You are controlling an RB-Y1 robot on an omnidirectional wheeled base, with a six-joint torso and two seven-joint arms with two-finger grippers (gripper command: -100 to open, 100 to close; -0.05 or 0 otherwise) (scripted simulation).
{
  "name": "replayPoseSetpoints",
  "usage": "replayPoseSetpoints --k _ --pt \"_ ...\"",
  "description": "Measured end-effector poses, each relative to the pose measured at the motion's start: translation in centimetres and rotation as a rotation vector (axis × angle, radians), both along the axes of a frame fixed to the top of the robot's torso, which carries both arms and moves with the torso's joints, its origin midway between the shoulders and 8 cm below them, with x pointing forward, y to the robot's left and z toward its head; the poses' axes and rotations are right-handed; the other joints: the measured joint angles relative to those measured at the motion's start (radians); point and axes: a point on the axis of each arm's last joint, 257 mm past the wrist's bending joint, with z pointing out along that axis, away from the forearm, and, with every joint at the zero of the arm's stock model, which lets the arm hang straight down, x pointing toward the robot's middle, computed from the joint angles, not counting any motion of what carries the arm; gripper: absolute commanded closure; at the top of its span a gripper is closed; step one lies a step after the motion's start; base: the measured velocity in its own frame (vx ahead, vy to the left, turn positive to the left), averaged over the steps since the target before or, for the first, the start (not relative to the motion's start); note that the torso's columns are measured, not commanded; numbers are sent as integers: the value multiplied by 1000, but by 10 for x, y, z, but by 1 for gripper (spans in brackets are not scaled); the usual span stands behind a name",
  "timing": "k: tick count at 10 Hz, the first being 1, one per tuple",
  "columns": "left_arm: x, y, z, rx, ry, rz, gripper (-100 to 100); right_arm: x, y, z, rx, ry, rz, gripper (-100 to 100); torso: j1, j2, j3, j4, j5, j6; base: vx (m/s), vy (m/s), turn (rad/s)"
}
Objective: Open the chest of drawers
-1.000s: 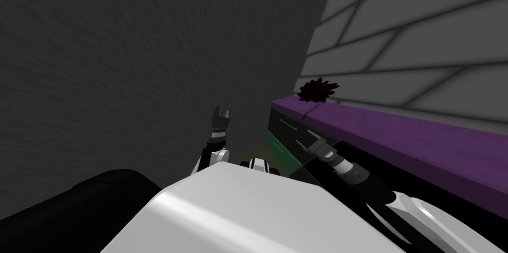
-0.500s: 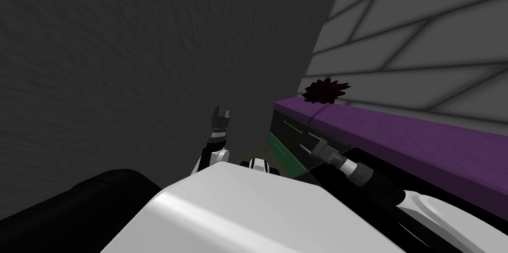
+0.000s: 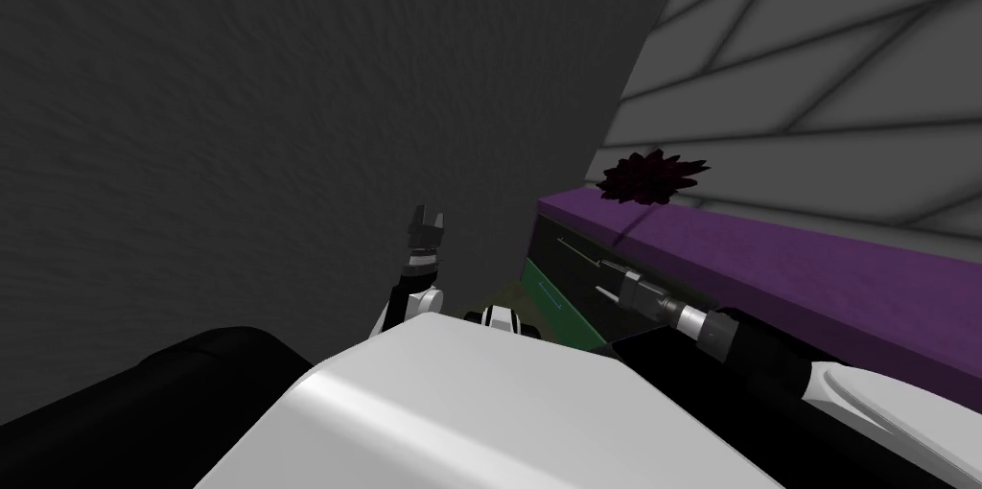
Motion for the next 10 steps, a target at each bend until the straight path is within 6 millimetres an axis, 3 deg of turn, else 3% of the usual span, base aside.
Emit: replayPoseSetpoints --k 3,7,8,10 --pt "0 0 0 0 0 0 0 1 -26 -7 -178 2 34 -100 0 0 0 0 0 0 31 27 42" --pt "0 0 0 0 0 0 0 3 -45 -8 -314 1 64 -100 0 0 0 0 0 0 16 13 20" --pt "0 0 0 0 0 0 0 3 -45 -8 -313 1 64 100 -1 0 0 0 0 0 0 0 0" --pt "0 0 0 0 0 0 0 7 -44 -1 -318 -16 65 100 2 -1 1 -5 -4 1 -55 113 -39"
